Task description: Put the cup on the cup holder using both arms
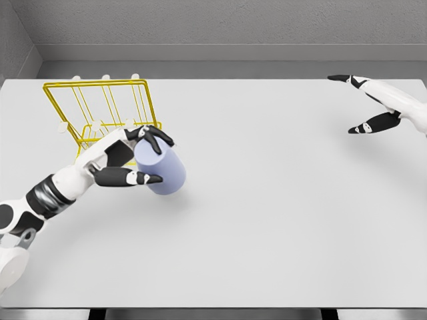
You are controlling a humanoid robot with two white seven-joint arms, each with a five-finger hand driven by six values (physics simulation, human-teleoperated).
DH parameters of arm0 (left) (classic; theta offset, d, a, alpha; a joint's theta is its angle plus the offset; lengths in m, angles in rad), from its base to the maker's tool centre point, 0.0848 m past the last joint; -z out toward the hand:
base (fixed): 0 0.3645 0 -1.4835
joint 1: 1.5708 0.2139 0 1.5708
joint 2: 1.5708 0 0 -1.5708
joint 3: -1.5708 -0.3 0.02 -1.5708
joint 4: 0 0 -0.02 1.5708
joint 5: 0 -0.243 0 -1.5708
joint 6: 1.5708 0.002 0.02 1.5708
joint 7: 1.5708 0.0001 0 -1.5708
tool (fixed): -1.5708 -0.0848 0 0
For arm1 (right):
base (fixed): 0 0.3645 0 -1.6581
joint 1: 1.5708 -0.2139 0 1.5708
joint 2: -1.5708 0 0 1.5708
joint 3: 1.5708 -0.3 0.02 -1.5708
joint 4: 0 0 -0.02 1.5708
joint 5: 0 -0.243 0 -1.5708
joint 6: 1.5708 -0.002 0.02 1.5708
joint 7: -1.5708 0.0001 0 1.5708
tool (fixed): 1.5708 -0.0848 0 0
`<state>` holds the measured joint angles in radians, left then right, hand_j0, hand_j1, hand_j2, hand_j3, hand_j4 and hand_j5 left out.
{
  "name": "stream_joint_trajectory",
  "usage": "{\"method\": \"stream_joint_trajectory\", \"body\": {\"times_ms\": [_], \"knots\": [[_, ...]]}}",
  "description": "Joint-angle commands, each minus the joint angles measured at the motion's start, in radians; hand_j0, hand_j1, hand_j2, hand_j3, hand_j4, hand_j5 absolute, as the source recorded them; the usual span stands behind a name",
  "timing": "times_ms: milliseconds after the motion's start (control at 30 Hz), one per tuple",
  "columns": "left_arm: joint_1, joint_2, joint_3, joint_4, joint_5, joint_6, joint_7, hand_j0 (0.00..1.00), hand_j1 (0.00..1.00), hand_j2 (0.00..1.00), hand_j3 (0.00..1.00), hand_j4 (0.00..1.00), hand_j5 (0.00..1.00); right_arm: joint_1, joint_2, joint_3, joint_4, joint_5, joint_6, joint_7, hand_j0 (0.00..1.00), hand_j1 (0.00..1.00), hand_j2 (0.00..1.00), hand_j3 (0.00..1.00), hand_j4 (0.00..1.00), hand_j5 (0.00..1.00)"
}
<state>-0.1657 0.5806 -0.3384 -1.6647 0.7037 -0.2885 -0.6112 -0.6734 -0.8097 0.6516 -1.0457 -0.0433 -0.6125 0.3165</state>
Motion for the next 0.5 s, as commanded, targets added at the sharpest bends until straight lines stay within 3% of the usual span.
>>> {"method": "stream_joint_trajectory", "body": {"times_ms": [0,133,467], "knots": [[0.000,0.044,0.033,-0.021,0.056,0.002,0.000,0.38,0.38,0.38,0.38,0.38,0.38,0.002,0.000,-0.001,0.000,-0.007,0.002,0.000,1.00,1.00,1.00,1.00,1.00,1.00],[-0.009,0.094,0.047,-0.035,0.120,0.002,0.000,0.38,0.38,0.38,0.38,0.38,0.38,0.000,0.000,-0.001,0.000,-0.007,0.002,0.000,1.00,1.00,1.00,1.00,1.00,1.00],[-0.075,0.093,0.111,-0.012,0.119,0.051,0.000,0.38,0.38,0.38,0.38,0.38,0.38,0.000,-0.002,-0.001,0.000,-0.007,0.002,0.000,1.00,1.00,1.00,1.00,1.00,1.00]]}}
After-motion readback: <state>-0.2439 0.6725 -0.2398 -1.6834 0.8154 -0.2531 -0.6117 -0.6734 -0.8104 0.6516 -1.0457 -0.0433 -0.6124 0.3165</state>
